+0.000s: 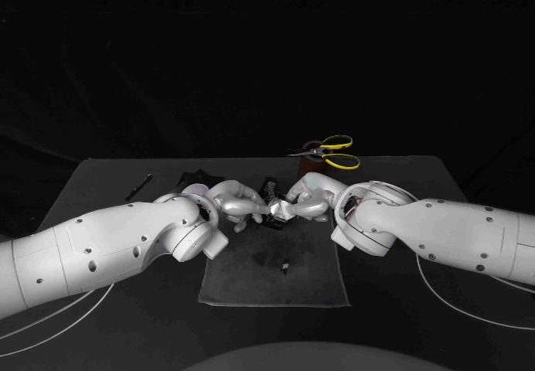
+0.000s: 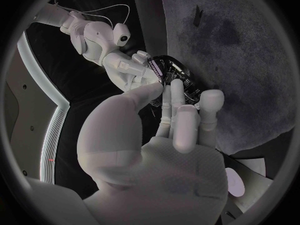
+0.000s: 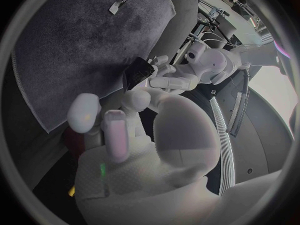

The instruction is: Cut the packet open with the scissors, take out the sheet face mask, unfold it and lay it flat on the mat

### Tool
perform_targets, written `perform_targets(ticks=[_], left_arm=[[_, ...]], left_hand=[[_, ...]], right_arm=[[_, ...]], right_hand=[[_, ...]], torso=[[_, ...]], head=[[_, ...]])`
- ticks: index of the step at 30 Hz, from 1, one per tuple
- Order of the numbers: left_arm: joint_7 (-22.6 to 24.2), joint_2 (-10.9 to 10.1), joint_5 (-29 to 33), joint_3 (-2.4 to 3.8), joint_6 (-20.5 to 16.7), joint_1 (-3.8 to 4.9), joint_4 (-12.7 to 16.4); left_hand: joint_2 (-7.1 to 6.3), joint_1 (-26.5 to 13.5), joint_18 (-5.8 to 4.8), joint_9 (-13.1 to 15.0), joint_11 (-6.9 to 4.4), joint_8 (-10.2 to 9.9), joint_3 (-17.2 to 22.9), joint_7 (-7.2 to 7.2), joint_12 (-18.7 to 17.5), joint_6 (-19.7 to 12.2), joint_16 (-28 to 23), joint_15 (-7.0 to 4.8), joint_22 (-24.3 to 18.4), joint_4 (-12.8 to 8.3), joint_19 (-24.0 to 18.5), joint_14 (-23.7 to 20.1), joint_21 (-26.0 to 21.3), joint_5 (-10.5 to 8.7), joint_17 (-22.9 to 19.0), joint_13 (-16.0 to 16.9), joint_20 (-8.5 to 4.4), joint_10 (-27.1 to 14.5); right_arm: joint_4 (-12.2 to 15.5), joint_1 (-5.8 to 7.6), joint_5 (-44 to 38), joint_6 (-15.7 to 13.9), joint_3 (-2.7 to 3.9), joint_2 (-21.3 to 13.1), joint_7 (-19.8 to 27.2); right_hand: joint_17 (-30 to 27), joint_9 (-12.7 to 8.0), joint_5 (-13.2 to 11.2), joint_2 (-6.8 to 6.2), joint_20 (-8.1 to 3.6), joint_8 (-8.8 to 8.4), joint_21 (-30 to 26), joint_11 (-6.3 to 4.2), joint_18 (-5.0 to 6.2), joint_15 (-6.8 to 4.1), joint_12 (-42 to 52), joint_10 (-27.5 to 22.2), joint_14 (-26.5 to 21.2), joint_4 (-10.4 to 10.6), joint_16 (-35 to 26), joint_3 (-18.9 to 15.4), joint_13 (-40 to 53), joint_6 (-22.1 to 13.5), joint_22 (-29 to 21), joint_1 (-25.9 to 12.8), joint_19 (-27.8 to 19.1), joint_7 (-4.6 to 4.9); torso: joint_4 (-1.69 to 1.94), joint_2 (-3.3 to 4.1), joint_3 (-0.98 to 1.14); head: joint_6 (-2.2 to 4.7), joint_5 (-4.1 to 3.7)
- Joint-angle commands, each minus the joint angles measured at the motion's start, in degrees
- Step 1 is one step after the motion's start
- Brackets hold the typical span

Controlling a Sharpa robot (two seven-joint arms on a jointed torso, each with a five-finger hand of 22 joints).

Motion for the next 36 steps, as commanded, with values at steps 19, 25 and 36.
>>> perform_targets(ticks=[19, 25, 36], left_arm=[[0.18, 0.79, -2.07, 0.03, 1.67, 0.04, 0.36], [1.02, 0.98, -2.42, 0.06, 1.61, 0.04, 0.68], [0.98, 1.48, -2.51, 0.34, 0.42, 0.03, 1.03]], left_hand=[[-2.78, 5.56, 0.75, -1.85, 1.19, -3.6, -23.48, 0.95, 1.1, -0.23, -0.25, 0.83, -2.13, 12.52, -0.16, -0.96, -1.96, -0.68, -1.56, 0.19, 0.98, -1.87], [3.08, 12.24, 0.94, -1.89, 1.78, -3.45, -43.27, 1.35, 2.51, -0.85, -0.36, 1.33, -3.25, 18.82, -1.05, -1.45, -2.58, -8.79, -2.49, 0.24, 1.46, -3.21], [2.21, 6.06, 1.03, -1.63, 1.85, -2.9, -49.05, 1.55, 3.52, -1.62, -0.6, 1.47, -3.81, 19.33, -1.32, -1.88, -2.87, -10.12, -3.41, 0.47, 1.54, -4.01]], right_arm=[[0.02, 0.01, -0.43, 0.49, 0.05, 0.66, -0.46], [-0.42, 0.01, -0.47, 0.65, 0.05, 0.92, -0.77], [-0.46, 0.02, -1.11, 0.8, 0.05, 1.43, -1.35]], right_hand=[[1.41, 0.23, -0.33, 0.59, -0.18, 4.3, 0.0, -0.23, 0.78, -0.34, 0.16, 1.5, 3.6, -0.14, 0.27, 0.37, 0.26, 2.87, 0.22, 0.2, -0.23, -1.73], [1.41, 0.23, -0.33, 0.59, -0.18, 4.3, 0.0, -0.23, 0.78, -0.34, 0.16, 1.5, 3.6, -0.14, 0.27, 0.37, 0.26, 2.87, 0.22, 0.2, -0.23, -1.73], [1.56, 0.25, -0.22, 0.6, -0.18, 4.36, 0.11, -0.25, 0.74, -0.35, 0.33, 1.56, 3.64, -0.22, 0.32, 0.41, 0.36, 2.89, 0.39, 0.24, -0.14, -1.75]], torso=[[-0.02, 0.02, 0.01], [0.0, 0.01, -0.03], [-0.04, 0.03, -0.03]], head=[[0.09, -0.21], [0.09, -0.31], [0.06, -0.55]])
